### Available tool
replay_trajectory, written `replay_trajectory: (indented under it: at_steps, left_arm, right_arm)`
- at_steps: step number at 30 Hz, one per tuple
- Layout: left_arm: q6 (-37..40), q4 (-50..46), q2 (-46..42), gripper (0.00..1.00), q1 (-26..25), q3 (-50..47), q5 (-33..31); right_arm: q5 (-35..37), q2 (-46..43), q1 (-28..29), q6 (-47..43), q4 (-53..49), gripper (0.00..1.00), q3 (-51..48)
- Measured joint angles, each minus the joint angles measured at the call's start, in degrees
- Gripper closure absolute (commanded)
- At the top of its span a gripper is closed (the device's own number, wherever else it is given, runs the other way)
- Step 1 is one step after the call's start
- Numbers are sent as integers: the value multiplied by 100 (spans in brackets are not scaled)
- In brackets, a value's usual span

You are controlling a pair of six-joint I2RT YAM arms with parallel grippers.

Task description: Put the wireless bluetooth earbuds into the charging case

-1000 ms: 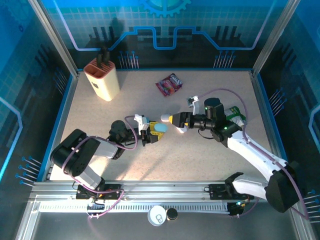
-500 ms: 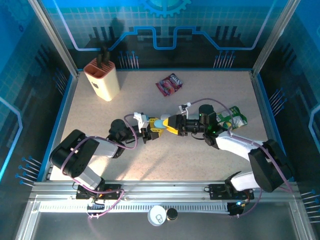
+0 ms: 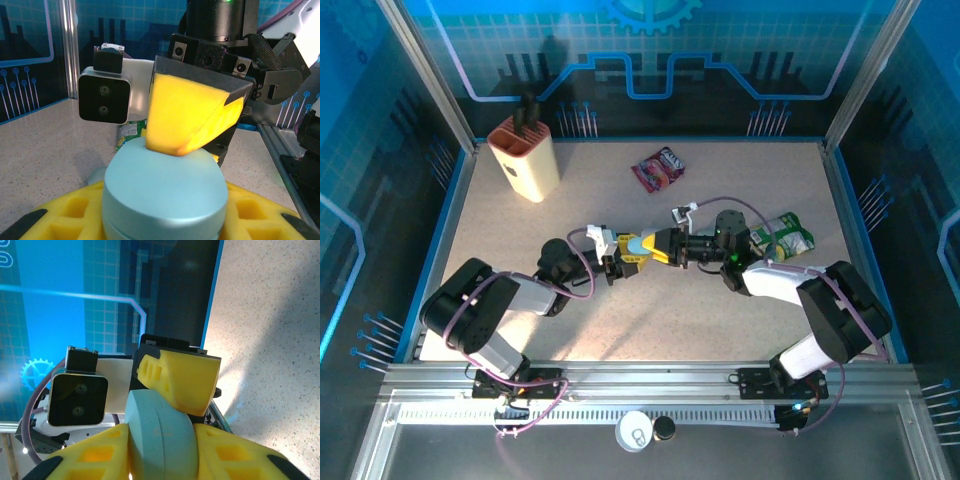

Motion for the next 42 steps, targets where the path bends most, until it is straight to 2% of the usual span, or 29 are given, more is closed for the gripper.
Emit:
replay_trajectory:
  at_steps: [2,4,11,16,20,25,32,35,37,42]
  left_arm:
    - [11,-13,11,63,0,0,2]
    - [20,-24,17,57,0,0,4]
    - [44,-42,22,29,-17,-4,-22]
    - [79,-72,22,19,-20,-52,-39]
    - [210,-306,9,11,-28,-153,31]
    - [719,-1335,-365,4,-201,-155,125]
    - [1945,-3762,-894,2,-654,420,-116]
    - [2251,-4332,-907,1,-713,542,-229]
    - [2356,-4575,-907,1,-713,551,-286]
    - [2437,-5023,-909,1,-713,603,-496]
  right_arm:
    - [2,-20,-2,-81,-90,77,2]
    - [17,-46,-2,-149,-175,79,4]
    - [63,-229,-57,-632,-872,80,7]
    - [402,-651,-372,-1390,-1985,80,2]
    - [964,-1147,-745,-2260,-3368,78,-9]
    - [1585,-1534,-1108,-3062,-4601,78,-225]
    - [1902,-1574,-1357,-3407,-5086,77,-922]
    - [1958,-1488,-1425,-3418,-5064,72,-1099]
    - [2009,-1451,-1456,-3421,-5049,65,-1172]
    - [2216,-1508,-1528,-3517,-5101,33,-1224]
